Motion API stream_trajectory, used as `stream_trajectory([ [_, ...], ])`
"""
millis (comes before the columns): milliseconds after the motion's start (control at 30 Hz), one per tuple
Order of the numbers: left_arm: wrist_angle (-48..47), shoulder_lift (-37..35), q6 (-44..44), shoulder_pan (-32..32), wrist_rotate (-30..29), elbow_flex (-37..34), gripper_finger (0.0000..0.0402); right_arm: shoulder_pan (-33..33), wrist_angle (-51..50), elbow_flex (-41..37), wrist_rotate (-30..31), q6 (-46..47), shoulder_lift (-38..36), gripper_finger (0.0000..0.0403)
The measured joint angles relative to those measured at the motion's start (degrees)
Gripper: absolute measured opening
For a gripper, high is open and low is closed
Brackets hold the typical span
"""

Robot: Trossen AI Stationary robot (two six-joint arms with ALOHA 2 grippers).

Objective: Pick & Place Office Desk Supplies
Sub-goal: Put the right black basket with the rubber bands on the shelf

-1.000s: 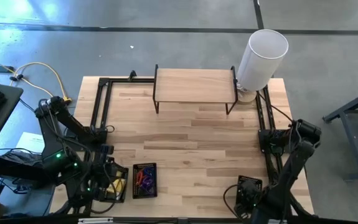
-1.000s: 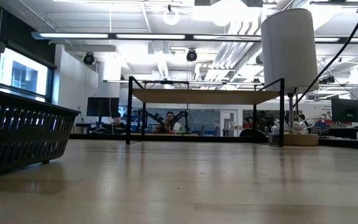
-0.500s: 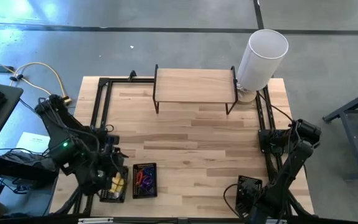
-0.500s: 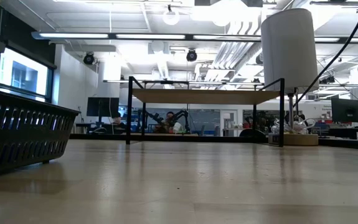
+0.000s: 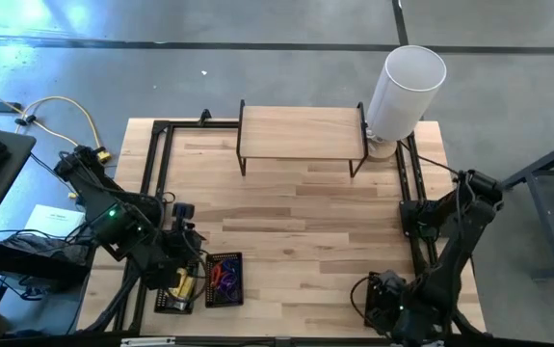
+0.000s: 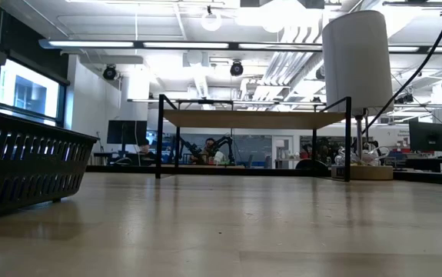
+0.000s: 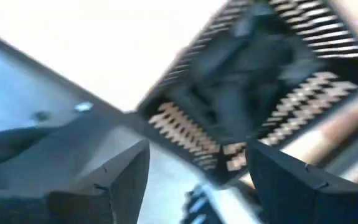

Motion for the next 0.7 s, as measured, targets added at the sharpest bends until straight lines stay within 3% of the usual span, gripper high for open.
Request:
stream_trajectory([
  [233,3.14,0.02,-6.61,-0.04,0.0,0.0,0.0149,1.04,12.77,0.02,5.05,-7.55,-0.32,0.0255],
  [400,6.54,0.02,-22.11,-0.04,-0.02,0.0,0.0149,-0.45,12.79,0.02,4.46,-7.96,0.48,0.0251],
  [700,8.52,2.72,-28.37,-0.97,-0.45,0.0,0.0149,-2.57,11.05,0.02,4.64,-20.97,0.58,0.0239],
])
